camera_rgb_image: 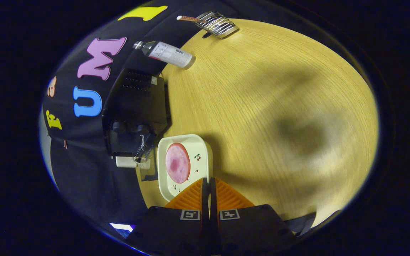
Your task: Open the toaster oven, put the food inside, and close the toaster oven door.
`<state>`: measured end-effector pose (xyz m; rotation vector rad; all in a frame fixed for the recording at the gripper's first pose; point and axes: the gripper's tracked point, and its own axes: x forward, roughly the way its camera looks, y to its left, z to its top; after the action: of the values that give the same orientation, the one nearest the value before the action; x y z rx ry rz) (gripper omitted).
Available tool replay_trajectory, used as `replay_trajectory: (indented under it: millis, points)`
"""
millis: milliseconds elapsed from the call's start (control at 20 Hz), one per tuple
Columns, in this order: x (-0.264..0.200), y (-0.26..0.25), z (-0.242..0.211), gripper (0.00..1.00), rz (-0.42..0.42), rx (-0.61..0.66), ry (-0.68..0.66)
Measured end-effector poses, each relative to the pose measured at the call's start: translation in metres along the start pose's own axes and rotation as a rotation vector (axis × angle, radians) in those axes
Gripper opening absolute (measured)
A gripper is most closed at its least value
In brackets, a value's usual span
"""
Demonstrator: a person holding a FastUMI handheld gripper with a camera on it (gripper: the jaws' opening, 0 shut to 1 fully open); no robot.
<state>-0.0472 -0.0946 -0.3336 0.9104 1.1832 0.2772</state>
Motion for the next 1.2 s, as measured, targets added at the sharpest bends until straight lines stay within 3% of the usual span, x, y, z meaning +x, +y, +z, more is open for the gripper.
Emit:
replay_trajectory:
  millis: [450,750,950,1200]
  points:
    - [0.006,0.088,-0.071,0.05,0.082,0.161,-0.118]
    - [0.051,0.150,-0.105,0.05,0.089,0.285,-0.190]
    - [0.083,0.191,-0.112,0.05,0.081,0.366,-0.254]
    - [0.125,0.228,-0.089,0.05,0.027,0.478,-0.382]
